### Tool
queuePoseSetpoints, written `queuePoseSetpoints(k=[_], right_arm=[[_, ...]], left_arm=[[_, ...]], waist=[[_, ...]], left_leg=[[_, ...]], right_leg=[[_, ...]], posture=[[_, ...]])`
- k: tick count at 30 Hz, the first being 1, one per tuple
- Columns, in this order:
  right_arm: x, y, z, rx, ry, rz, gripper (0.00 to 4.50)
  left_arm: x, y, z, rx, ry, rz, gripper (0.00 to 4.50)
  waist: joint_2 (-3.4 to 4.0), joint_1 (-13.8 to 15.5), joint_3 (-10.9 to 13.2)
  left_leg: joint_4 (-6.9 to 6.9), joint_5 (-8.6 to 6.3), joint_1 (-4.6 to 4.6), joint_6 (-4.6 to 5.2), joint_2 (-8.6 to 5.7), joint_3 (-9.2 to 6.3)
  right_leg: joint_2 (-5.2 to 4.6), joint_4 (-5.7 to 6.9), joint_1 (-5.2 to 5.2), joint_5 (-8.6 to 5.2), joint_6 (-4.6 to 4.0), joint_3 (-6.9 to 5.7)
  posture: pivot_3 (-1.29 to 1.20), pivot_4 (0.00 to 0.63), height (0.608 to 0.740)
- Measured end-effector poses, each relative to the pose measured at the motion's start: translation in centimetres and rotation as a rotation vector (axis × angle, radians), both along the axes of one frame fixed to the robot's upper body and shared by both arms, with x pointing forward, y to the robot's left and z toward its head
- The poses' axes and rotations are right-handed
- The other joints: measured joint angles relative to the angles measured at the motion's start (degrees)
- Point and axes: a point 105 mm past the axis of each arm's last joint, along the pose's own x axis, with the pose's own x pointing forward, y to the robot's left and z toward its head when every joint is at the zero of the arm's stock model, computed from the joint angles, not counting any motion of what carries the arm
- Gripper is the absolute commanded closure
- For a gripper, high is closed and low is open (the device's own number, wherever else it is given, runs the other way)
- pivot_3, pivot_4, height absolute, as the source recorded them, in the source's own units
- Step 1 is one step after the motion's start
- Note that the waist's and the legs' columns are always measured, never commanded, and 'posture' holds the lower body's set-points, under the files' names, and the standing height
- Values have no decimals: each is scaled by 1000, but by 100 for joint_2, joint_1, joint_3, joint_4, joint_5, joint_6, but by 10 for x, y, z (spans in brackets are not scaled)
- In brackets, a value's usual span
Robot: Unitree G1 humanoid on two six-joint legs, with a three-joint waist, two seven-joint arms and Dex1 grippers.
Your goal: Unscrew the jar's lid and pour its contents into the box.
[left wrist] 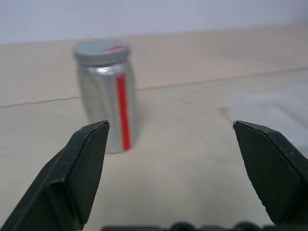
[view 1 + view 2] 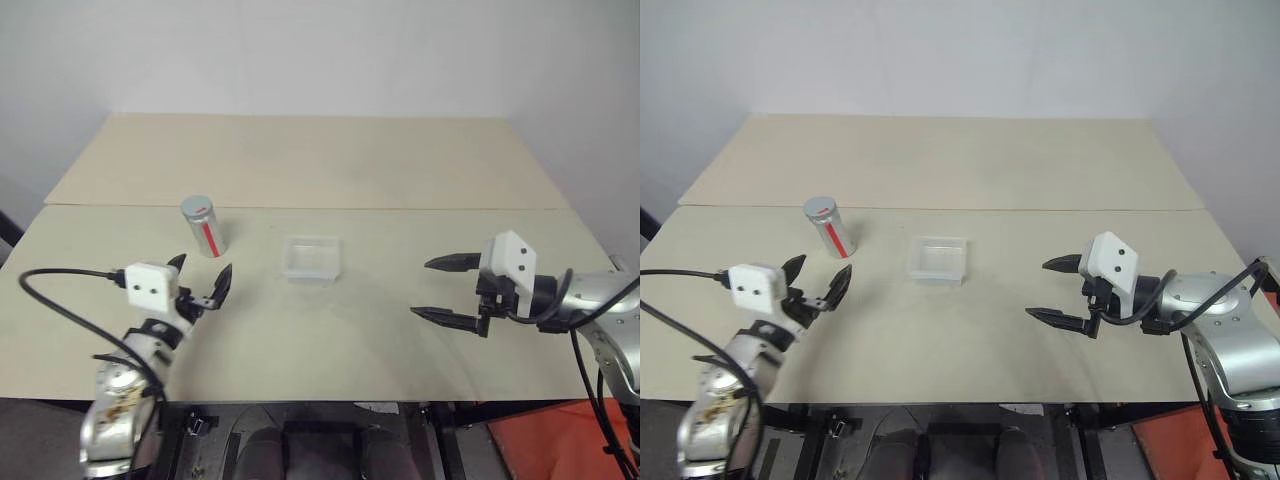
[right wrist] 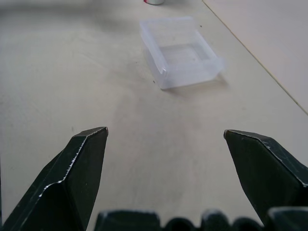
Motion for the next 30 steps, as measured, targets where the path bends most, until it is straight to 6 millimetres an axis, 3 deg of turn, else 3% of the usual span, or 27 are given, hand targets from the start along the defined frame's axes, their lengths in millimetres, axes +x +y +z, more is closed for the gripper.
queuePoseSetpoints(k=[5,11,17,22,30], right_arm=[[1,0,2,0,-8,1,0],[1,0,2,0,-8,1,0],[2,2,7,-1,-26,7,0],[2,2,8,-6,-31,14,0],[1,2,9,-9,-33,18,0]], left_arm=[[28,0,19,33,-111,207,15],[37,1,-5,64,-55,338,15],[50,-3,2,20,-86,419,15],[62,-13,-6,-31,-49,436,15],[74,-9,-10,0,-37,534,15]], waist=[[-3,-22,-3],[-4,-16,-3],[-4,-8,-3],[-5,-7,-3],[-5,-10,-3]], left_leg=[[0,-1,-8,1,-1,1],[0,0,-6,1,-1,1],[1,-1,-13,1,-3,0],[3,0,-10,0,-3,0],[3,0,-12,1,-4,-1]], right_leg=[[-1,-13,-5,2,4,5],[0,-4,-6,5,5,5],[-1,-14,-7,7,8,5],[-1,-10,-5,8,9,4],[-1,-11,-7,8,9,4]], posture=[[0,150,740],[0,150,740],[0,150,740],[0,150,740],[0,150,740]])
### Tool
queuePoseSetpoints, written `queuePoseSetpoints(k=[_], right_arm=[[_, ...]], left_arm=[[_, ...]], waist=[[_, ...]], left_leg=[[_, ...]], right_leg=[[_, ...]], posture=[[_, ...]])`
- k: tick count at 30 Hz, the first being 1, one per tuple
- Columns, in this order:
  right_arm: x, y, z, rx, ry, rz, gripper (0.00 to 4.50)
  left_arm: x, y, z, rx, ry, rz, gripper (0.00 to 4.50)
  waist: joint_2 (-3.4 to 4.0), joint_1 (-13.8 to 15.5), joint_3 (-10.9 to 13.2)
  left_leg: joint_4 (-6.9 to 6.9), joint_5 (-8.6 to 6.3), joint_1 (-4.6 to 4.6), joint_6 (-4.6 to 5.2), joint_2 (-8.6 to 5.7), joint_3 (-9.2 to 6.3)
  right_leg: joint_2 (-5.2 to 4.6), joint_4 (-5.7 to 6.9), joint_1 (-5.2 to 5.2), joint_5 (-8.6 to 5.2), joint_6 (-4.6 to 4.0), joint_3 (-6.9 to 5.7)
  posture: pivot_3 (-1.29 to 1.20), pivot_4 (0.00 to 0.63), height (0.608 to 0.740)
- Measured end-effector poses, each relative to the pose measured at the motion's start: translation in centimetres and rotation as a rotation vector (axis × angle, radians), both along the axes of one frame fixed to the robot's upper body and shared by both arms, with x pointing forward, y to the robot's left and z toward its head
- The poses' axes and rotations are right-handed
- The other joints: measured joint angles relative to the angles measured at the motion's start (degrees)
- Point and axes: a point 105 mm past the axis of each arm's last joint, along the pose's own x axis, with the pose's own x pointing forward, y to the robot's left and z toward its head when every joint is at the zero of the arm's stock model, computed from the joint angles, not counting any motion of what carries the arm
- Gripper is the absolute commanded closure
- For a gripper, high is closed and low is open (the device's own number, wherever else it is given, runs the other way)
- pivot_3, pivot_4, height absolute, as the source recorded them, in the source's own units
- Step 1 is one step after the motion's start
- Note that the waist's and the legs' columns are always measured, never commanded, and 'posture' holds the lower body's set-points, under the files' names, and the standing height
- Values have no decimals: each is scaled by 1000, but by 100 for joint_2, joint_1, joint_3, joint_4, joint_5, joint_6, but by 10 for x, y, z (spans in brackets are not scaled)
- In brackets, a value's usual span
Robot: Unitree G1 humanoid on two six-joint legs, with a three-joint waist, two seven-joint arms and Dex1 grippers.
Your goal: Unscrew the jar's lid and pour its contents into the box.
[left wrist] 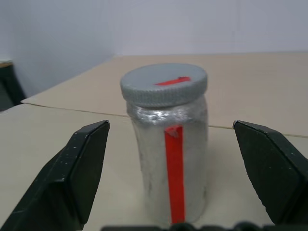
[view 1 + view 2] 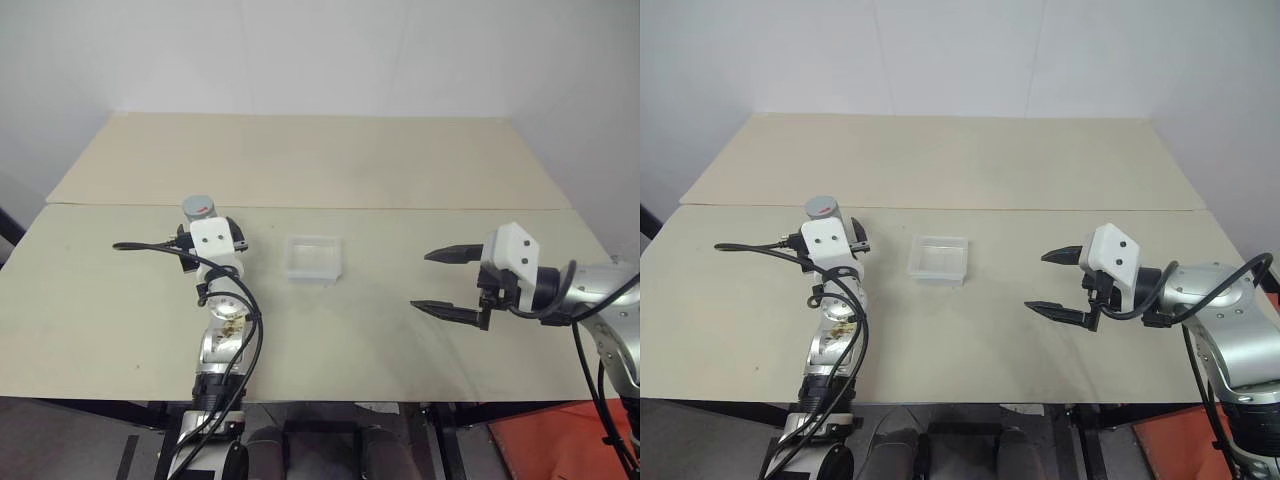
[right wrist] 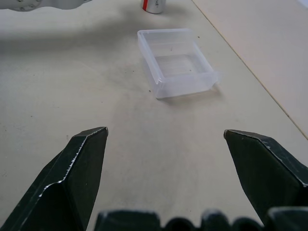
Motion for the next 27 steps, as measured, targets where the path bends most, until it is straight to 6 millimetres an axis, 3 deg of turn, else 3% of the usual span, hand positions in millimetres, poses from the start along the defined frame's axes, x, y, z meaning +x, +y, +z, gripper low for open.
queuePoseSetpoints(k=[13,27], right_arm=[[-1,0,0,-3,-3,3,0],[-1,0,1,-4,-6,3,0]], left_arm=[[26,-7,1,-18,-8,29,15],[36,3,0,-32,0,81,15]], waist=[[-1,4,0],[-1,2,0]], left_leg=[[0,0,-1,0,-2,0],[0,1,-2,-2,-2,0]], right_leg=[[-1,0,0,1,2,-1],[-1,-1,-1,2,3,-1]], posture=[[0,150,740],[0,150,740]])
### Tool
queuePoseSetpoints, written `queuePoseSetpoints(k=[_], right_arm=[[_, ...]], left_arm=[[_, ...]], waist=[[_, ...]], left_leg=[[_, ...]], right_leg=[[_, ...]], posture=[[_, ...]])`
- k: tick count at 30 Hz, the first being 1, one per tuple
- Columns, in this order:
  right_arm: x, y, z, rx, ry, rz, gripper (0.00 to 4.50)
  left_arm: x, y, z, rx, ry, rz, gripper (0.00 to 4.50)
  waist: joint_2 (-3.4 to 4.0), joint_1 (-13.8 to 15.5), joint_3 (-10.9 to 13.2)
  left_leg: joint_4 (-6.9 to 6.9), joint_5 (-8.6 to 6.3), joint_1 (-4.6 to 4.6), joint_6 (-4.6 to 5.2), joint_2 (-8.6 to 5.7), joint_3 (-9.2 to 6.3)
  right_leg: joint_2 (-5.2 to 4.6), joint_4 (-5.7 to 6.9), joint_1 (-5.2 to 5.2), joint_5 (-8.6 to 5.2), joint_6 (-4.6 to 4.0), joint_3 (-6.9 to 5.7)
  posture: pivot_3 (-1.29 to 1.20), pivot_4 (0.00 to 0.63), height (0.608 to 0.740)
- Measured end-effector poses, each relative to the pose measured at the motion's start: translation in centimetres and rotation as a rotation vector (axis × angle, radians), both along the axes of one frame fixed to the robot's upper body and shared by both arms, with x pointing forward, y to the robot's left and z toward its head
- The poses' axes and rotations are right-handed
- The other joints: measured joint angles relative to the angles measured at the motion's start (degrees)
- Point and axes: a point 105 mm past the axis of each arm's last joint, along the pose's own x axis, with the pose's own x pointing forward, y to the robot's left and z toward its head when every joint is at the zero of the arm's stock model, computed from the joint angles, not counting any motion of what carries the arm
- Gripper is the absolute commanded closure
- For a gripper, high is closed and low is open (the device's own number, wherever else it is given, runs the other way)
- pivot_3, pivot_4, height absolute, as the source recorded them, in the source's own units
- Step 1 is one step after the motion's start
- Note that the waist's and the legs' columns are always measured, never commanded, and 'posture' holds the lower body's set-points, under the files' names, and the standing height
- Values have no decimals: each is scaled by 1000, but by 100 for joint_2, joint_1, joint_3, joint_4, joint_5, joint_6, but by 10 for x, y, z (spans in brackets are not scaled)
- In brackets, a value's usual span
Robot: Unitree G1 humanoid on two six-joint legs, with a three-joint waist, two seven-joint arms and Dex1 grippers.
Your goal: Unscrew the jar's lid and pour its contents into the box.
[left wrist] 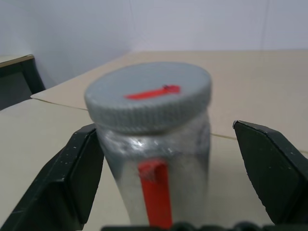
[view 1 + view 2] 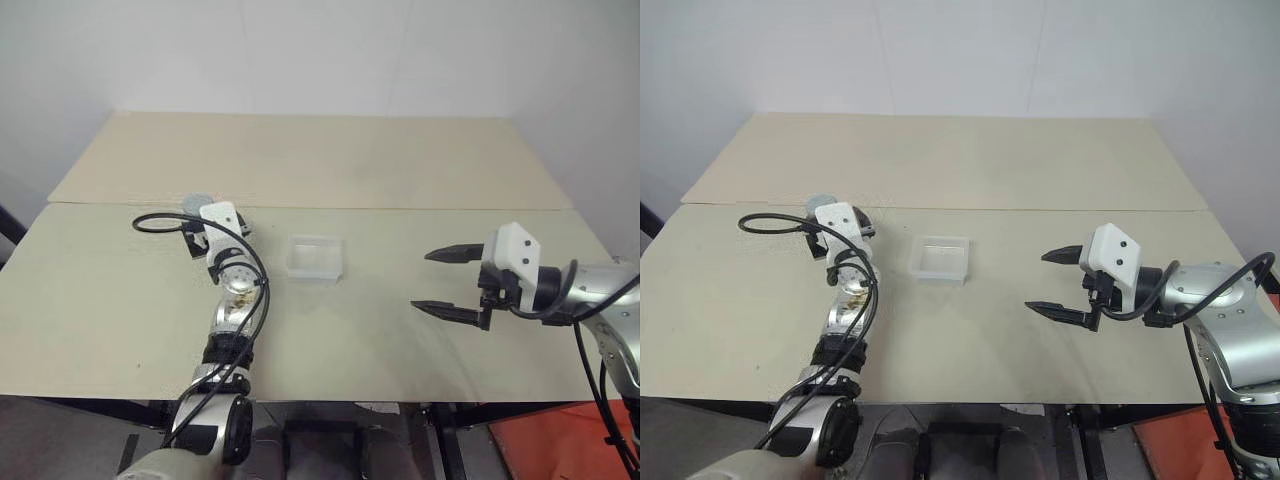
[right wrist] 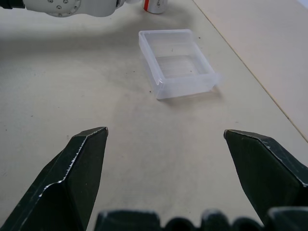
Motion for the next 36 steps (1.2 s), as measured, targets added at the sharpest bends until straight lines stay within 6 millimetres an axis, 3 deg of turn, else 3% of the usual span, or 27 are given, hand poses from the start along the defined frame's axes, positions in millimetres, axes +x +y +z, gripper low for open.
queuePoseSetpoints(k=[7,10,16,25,30,36], right_arm=[[-2,1,1,-4,-4,5,0],[-3,1,0,-3,-1,7,0],[-4,0,-2,-3,8,5,0],[-4,1,-3,-2,9,6,0],[-6,2,-3,-5,8,14,0],[-7,4,-3,4,2,13,0]], left_arm=[[0,2,-7,-14,22,9,15],[1,2,-6,-16,20,6,639],[2,2,-5,-11,18,-3,2517],[2,4,-3,0,14,-19,2531],[1,5,21,35,-48,-174,2531],[-25,13,49,77,34,-711,2531]], waist=[[0,0,0],[0,1,0],[0,0,0],[0,0,0],[0,-10,0],[2,-93,-1]], left_leg=[[0,1,0,-1,0,0],[0,1,-1,-1,0,0],[0,1,0,-2,0,0],[0,1,-1,-2,0,0],[0,3,-4,-5,2,1],[-2,6,3,-10,8,1]], right_leg=[[0,1,0,0,0,0],[0,1,0,1,1,0],[0,1,0,1,1,0],[0,1,-1,1,1,-1],[1,3,-6,1,1,0],[3,10,-7,0,0,0]], posture=[[0,150,740],[0,150,740],[0,150,740],[0,150,740],[0,150,740],[0,150,740]])
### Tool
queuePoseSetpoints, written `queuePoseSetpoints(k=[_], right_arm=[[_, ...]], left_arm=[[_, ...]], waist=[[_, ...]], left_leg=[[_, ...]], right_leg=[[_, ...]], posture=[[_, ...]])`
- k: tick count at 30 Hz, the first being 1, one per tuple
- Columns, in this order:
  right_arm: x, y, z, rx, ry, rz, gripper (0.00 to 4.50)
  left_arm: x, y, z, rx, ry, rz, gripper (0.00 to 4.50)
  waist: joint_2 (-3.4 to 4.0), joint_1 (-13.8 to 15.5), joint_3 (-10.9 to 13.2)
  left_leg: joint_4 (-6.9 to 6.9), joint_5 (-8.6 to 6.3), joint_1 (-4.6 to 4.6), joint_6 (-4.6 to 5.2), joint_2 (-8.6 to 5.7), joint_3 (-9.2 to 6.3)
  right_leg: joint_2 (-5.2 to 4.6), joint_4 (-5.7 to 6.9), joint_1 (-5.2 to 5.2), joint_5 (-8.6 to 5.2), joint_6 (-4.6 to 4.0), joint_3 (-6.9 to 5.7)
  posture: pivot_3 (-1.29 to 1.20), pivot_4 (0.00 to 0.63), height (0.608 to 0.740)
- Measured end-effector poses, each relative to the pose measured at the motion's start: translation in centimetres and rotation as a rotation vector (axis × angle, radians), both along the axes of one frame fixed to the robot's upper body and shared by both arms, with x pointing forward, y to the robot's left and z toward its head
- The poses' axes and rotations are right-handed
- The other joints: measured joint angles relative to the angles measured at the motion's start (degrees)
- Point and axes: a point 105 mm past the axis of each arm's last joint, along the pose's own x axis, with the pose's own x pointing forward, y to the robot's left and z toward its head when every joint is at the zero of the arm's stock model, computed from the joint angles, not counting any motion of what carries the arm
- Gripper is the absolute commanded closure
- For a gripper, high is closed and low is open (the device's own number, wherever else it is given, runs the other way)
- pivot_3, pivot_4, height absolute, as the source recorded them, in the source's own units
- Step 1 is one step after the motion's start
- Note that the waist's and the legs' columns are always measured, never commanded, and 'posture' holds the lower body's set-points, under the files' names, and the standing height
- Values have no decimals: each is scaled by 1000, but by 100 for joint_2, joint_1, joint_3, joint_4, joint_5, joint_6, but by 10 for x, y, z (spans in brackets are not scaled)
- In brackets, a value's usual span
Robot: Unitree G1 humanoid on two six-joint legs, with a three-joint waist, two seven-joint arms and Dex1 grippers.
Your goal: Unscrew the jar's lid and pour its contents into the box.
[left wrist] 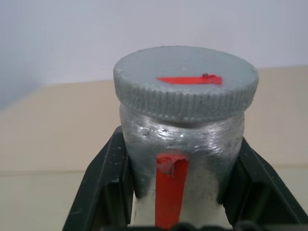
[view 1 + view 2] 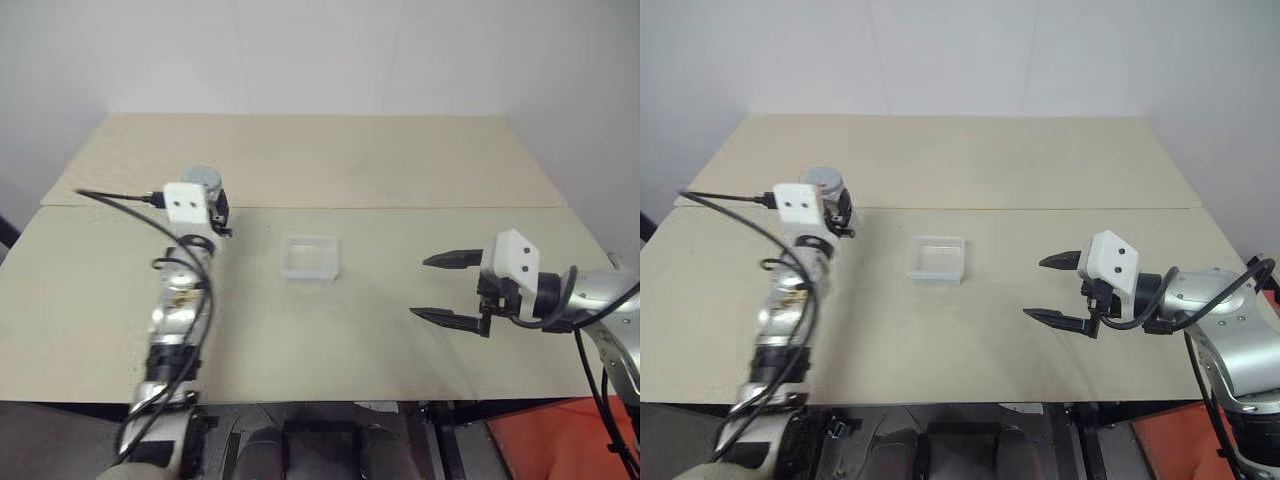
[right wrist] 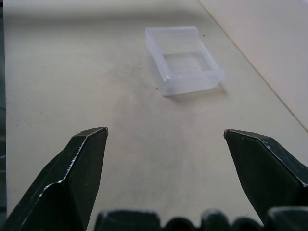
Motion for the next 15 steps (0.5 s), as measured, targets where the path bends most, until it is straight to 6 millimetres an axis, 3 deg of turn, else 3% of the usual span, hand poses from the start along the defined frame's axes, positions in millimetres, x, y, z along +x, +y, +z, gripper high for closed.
queuePoseSetpoints(k=[5,9,15], right_arm=[[3,6,5,55,-12,2,0],[10,16,21,121,-54,3,0],[19,50,42,263,-48,59,0]], left_arm=[[-30,-11,7,28,127,-423,2531],[-53,-23,8,56,213,-722,2531],[-79,-46,-4,112,297,-1067,2531]], waist=[[0,6,0],[0,-7,0],[-1,-39,1]], left_leg=[[1,0,0,0,0,0],[0,0,-3,0,2,1],[0,0,-4,1,3,1]], right_leg=[[-1,-2,1,-2,1,-4],[2,-4,0,-3,0,-4],[2,-2,-2,-4,-2,-4]], posture=[[0,150,740],[0,150,740],[0,150,740]])
